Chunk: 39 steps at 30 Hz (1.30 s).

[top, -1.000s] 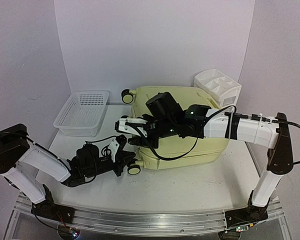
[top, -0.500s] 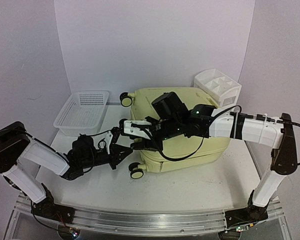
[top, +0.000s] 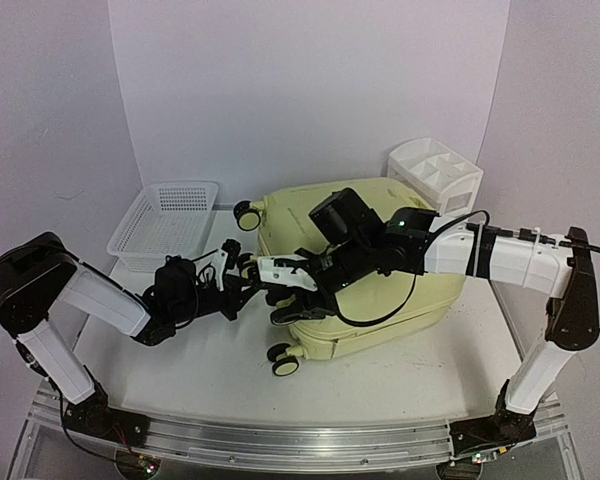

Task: Open, take out, and arrange the luggage
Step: Open the zipper on the luggage.

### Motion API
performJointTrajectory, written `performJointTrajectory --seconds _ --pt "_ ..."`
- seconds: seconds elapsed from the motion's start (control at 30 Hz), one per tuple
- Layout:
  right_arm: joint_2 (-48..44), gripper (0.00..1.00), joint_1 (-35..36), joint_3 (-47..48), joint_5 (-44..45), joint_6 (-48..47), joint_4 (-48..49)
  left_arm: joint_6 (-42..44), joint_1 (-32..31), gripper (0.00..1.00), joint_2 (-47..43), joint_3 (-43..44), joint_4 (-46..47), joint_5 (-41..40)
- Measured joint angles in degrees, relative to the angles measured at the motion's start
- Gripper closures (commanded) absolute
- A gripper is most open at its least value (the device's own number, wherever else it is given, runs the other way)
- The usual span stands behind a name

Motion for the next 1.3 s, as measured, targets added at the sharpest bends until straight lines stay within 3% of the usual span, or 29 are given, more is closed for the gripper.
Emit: performJointTrajectory --seconds 0.4,0.67,1.0,1.07,1.13,1.3 --pt "0.0 1.0 -0.1 0.0 -9.6 1.2 -3.2 -0.3 6.1 1.0 -0.5 3.5 -7.9 -1.1" --pt "-0.6 1.0 0.2 0.0 -13.9 -1.1 -7.2 -0.2 12.4 1.0 -0.8 5.4 -11.4 3.3" --pt "-2.1 0.96 0.5 -1.8 -14.9 -5.0 -10.6 -0.3 15.8 1.0 -0.4 6.6 -14.0 10.0" --pt "-2.9 0.84 0.5 -2.7 -14.9 -5.2 -10.6 -0.2 16.4 1.0 -0.4 6.6 -14.0 11.7" --pt "-3.7 0.61 0.5 -3.6 -14.9 -5.5 -10.4 -0.2 16.9 1.0 -0.5 6.6 -14.0 13.2" --pt "-5.8 0.24 0.6 -5.5 -16.1 -3.4 -11.0 0.3 17.8 1.0 -3.0 4.8 -14.6 15.3"
